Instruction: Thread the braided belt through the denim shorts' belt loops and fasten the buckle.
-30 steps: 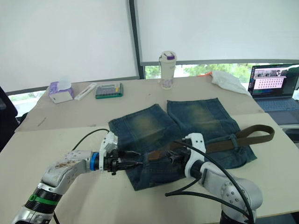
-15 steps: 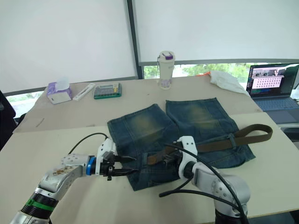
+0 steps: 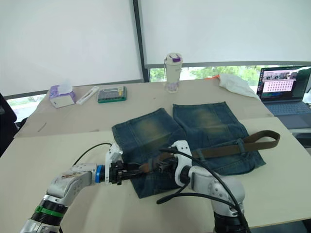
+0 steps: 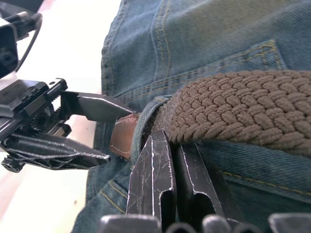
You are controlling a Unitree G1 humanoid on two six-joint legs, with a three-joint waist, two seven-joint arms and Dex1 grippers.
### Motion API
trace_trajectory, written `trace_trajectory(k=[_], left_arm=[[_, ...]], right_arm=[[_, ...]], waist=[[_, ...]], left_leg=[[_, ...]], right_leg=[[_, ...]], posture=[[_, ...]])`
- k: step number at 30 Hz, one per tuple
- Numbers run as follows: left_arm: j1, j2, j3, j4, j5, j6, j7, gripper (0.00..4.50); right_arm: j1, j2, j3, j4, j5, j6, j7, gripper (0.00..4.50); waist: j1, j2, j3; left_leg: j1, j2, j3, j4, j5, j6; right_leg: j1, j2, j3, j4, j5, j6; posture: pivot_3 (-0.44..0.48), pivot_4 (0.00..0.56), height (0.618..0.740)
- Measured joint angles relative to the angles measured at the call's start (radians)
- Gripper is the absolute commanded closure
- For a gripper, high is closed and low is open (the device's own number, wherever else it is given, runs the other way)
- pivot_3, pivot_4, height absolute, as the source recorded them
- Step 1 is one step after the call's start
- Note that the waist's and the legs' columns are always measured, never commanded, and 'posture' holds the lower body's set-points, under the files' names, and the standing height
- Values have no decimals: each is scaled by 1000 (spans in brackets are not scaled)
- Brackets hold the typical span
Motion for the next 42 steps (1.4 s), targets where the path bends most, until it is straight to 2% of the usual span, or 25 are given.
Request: trace_trajectory(k=[6, 11, 18, 20, 22, 24, 29, 30, 31, 34, 39, 40, 42], left_arm=[[-4, 1, 15, -6, -30, 60, 15, 4324], [-4, 5, 15, -12, -31, 64, 14, 4431], [-32, 14, 12, -5, -31, 60, -2, 4500], [-42, 28, 9, 13, -28, 50, -21, 4500], [-59, 63, 8, 47, -15, 33, -50, 4500], [-85, 113, 11, 93, 4, 4, -87, 4500], [-189, 209, 12, 294, 76, -122, -173, 4500], [-218, 234, 15, 360, 104, -158, -175, 4500], [-234, 245, 21, 397, 120, -176, -174, 4500], [-339, 280, 52, 647, 201, -323, -143, 4500], [-443, 338, 108, 956, 286, -493, -49, 4500], [-455, 352, 122, 1004, 295, -513, -33, 4500], [-473, 371, 141, 1072, 321, -555, -9, 4500]], right_arm=[[1, 0, 3, 0, 0, -1, 0, 4500], [2, 2, 3, 0, 0, -4, 1, 4500], [37, -63, 12, -74, 11, -24, 42, 2075], [68, -144, 26, -137, 8, -56, 76, 1383], [106, -290, 56, -231, -21, -114, 127, 739], [144, -410, 83, -292, -70, -169, 153, 739], [191, -501, 225, -232, -211, -279, 154, 739], [187, -489, 246, -211, -234, -303, 151, 1304], [181, -479, 254, -200, -245, -311, 148, 1466], [133, -426, 286, -152, -269, -349, 151, 2558], [107, -387, 293, -123, -285, -376, 158, 4302], [108, -382, 288, -117, -286, -382, 160, 4447], [108, -375, 285, -107, -286, -395, 170, 4447]], waist=[[0, 0, 0], [0, 0, 0], [2, 0, 0], [4, 0, 0], [4, 0, 0], [3, -1, 1], [-2, -4, 2], [-3, -4, 2], [-2, -4, 2], [2, -5, 3], [3, -6, 3], [2, -7, 3], [4, -7, 3]], left_leg=[[0, 0, 0, 0, 0, 0], [0, 0, 0, 0, 0, 0], [0, 0, 0, 0, 0, 0], [-1, -1, -1, 0, 0, 0], [-1, -1, -1, 0, 0, 0], [0, 0, -1, 0, 0, 0], [1, 1, 0, 0, 0, -2], [1, 1, -1, 0, 0, -2], [1, 1, -1, 0, 0, -2], [0, 0, -2, 1, 0, -2], [0, -1, -4, 1, 0, -2], [0, -1, -4, 1, 0, -2], [0, -1, -5, 1, 0, -2]], right_leg=[[0, 0, 0, 0, 0, 0], [0, 0, 0, -1, 0, 0], [0, 0, 0, -1, 0, 0], [0, 0, -1, -1, 0, 0], [0, 0, -2, -3, 0, 0], [1, 1, -3, -4, 0, 0], [0, 2, -3, -3, 0, 0], [0, 2, -4, -3, 0, 0], [0, 1, -4, -3, 0, 0], [0, 1, -6, -3, 0, -1], [0, -1, -12, -1, 1, -2], [0, -1, -13, -1, 1, -2], [0, -1, -14, -1, 1, -2]], posture=[[0, 150, 740], [0, 150, 740], [0, 150, 740], [0, 150, 740], [0, 150, 740], [0, 150, 740], [0, 150, 740], [0, 150, 740], [0, 150, 740], [0, 150, 740], [0, 150, 740], [0, 150, 740], [0, 150, 740]])
